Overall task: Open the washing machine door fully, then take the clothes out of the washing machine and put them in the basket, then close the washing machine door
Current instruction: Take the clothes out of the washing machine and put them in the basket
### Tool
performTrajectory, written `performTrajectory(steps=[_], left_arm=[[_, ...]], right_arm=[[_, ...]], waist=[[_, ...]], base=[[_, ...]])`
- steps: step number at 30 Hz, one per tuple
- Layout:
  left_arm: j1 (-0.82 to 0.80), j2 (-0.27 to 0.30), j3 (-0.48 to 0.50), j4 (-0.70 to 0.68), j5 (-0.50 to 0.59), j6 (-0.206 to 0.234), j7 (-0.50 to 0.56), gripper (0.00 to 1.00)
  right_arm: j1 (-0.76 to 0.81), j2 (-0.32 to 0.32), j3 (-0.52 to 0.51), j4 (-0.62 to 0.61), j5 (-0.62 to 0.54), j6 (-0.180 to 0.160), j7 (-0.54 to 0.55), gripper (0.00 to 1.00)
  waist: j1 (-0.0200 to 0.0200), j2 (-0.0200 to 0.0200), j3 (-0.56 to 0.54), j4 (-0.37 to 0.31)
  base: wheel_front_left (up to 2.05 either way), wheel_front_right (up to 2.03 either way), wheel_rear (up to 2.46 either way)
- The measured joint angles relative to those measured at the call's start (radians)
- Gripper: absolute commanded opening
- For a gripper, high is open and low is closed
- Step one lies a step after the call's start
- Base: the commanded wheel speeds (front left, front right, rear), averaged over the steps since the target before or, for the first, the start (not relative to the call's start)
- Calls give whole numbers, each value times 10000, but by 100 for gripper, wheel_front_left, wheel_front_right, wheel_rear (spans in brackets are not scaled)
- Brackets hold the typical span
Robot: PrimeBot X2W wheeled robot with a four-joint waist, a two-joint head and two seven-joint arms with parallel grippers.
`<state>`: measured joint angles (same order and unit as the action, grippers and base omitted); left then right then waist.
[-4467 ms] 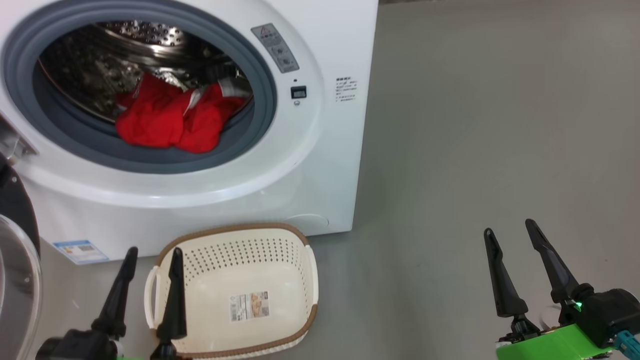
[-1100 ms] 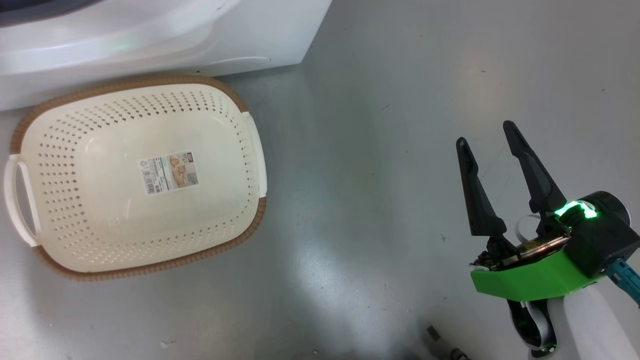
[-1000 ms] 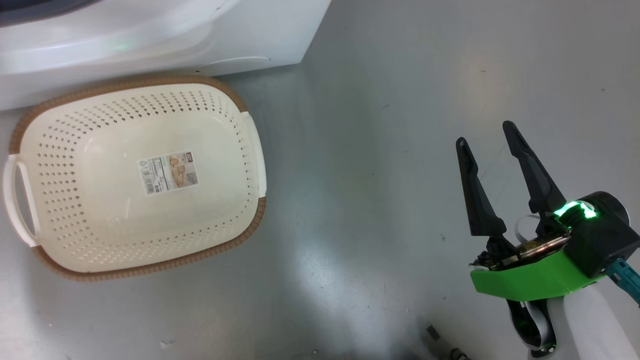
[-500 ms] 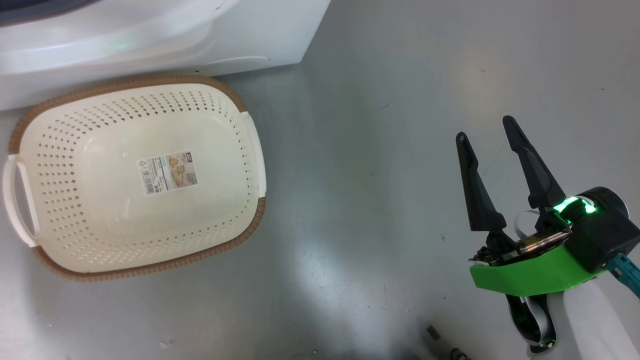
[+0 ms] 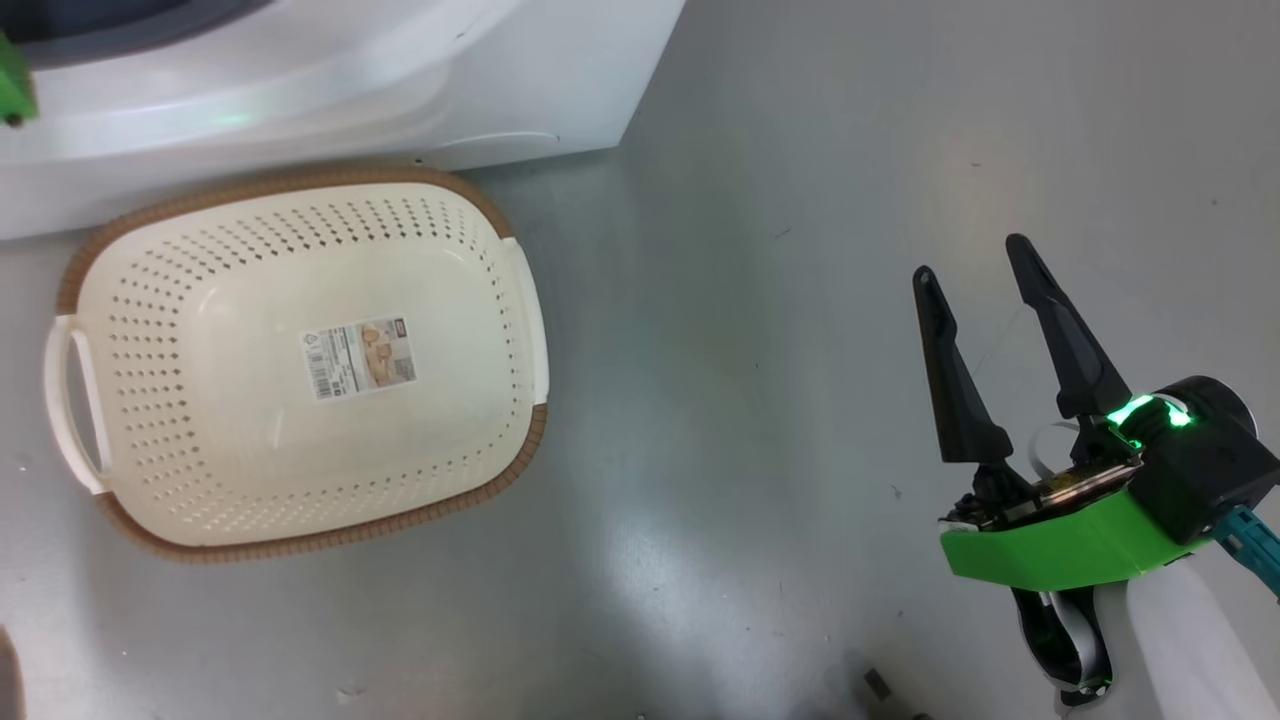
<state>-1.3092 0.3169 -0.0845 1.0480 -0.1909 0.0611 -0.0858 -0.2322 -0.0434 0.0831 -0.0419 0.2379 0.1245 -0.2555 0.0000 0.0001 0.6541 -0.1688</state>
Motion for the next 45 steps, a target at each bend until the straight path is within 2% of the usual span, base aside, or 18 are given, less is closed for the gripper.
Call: performTrajectory(steps=[6,14,20,34,45], left_arm=[[584,-142,-25,-316,-151,-125,-723,0],[1311,-240,88,-1055,-617,-523,-1294,0],[2143,-314,82,-2067,-660,-525,-1547,0],[5053,-675,77,-5018,-821,-247,-1639,0],[7061,-899,90,-6893,-788,190,-1682,0]], right_arm=[[4,0,8,46,6,0,0,100],[48,-2,2,82,15,0,0,100],[53,-4,-15,96,15,0,0,100],[130,-12,-151,130,12,0,0,100],[487,-17,-355,174,-13,0,0,100]], waist=[[0,0,-227,89],[0,0,-524,173],[0,0,-716,247],[0,0,-1458,486],[0,0,-2126,650]], base=[[0,0,0],[0,0,0],[0,0,0],[0,0,0],[0,0,0]])
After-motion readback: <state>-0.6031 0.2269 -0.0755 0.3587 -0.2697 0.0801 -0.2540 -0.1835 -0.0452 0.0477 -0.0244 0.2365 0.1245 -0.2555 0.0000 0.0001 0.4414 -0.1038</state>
